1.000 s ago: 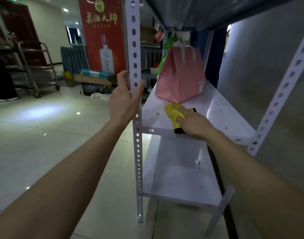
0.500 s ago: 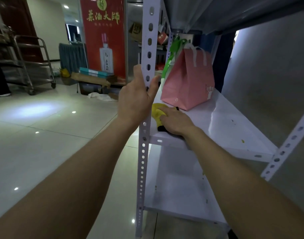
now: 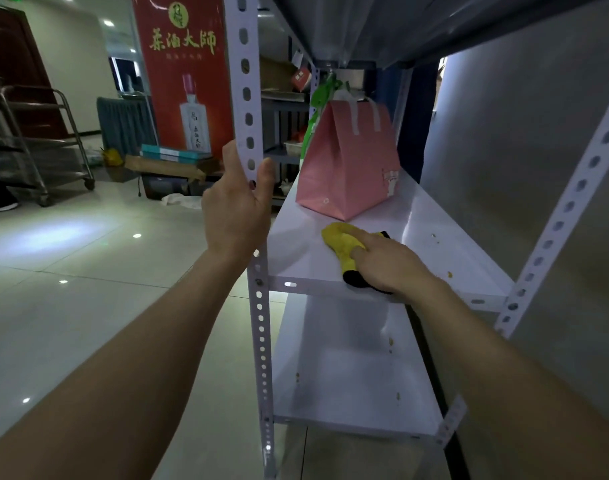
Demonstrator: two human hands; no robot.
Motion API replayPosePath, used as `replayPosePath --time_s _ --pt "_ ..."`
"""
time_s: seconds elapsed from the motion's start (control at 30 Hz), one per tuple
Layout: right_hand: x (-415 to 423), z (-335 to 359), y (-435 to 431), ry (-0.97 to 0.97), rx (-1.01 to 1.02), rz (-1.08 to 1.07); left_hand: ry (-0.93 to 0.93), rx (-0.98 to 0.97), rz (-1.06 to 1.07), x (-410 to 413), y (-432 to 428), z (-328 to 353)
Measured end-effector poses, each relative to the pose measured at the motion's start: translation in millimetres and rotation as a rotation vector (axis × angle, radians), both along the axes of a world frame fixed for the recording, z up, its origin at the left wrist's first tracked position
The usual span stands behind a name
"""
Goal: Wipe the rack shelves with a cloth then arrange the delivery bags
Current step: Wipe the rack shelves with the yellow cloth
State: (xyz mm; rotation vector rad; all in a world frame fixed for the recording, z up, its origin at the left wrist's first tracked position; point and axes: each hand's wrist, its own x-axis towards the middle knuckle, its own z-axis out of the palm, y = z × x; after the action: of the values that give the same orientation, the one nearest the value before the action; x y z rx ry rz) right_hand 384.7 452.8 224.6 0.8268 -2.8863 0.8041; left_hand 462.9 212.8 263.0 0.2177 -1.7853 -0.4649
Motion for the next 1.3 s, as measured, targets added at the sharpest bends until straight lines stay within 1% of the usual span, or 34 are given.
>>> replayPosePath --time_s 0.07,0.13,0.17,0.27,0.43,0.5,0.57,0.6,0.63,0.67,0.7,0.73,0.77,0.83,0.87,0.93,1.07,1.13,1.3 --pt "-2.6 2.5 -42.4 0.067 0.004 0.030 0.020 -0.017 -0.016 -1.2 -1.8 -1.1" --pt "5.7 2.8 -88.7 0.137 0.062 0.133 0.017 -0.025 -0.028 0.5 -1.4 -1.5" --pt "10.7 1.3 -106.1 0.141 0.064 0.162 0.015 -0.028 -0.031 1.1 -0.7 -1.4" --pt "18.5 -6.5 -120.8 0.147 0.033 0.171 -0.013 -0.025 -0.016 2.2 -1.7 -2.0" --pt "26.0 -6.4 -70.0 0.072 0.005 0.105 -0.183 0.022 -0.034 13.1 -8.4 2.1" --pt "32.3 -7.8 -32.3 0.051 -0.034 0.082 -0.225 0.037 0.051 19.2 -2.8 6.1" --pt "36.5 -9.4 13.3 0.035 -0.048 0.022 -0.166 -0.044 0.261 25.2 6.4 3.1" --pt "37.8 -9.1 36.4 0.024 -0.061 -0.014 -0.109 -0.109 0.331 29.0 16.0 -0.9" --pt "38.9 -8.0 58.0 0.013 -0.074 -0.048 -0.064 -0.188 0.331 31.1 28.4 -7.1" --pt "39.5 -6.5 77.2 0.007 -0.081 -0.084 -0.071 -0.277 0.272 29.9 43.0 -15.3" --pt "39.7 -4.4 92.8 0.012 -0.075 -0.118 -0.141 -0.365 0.186 25.5 59.1 -24.6" --pt "38.7 -2.2 104.4 0.020 -0.055 -0.149 -0.263 -0.425 0.105 18.5 75.0 -32.9" --pt "36.2 -0.5 112.3 0.020 -0.030 -0.180 -0.398 -0.438 0.046 9.6 88.4 -39.5" --pt "26.0 2.3 115.8 -0.011 0.003 -0.234 -0.603 -0.358 -0.031 -9.3 103.5 -44.9" --pt "18.0 3.1 113.7 -0.033 0.010 -0.261 -0.670 -0.338 -0.036 -18.4 105.0 -46.7" --pt "-2.4 5.4 103.9 -0.050 0.043 -0.328 -0.761 -0.362 -0.025 -32.8 100.9 -52.4" --pt "-59.0 12.4 79.8 -0.028 0.206 -0.386 -0.768 -0.385 -0.043 -42.1 92.5 -63.9" --pt "-87.8 16.6 71.7 -0.072 0.169 -0.406 -0.767 -0.401 -0.055 -42.1 92.3 -66.2" --pt "-139.7 19.4 56.5 -0.076 0.080 -0.425 -0.767 -0.418 -0.031 -40.9 92.1 -67.3"
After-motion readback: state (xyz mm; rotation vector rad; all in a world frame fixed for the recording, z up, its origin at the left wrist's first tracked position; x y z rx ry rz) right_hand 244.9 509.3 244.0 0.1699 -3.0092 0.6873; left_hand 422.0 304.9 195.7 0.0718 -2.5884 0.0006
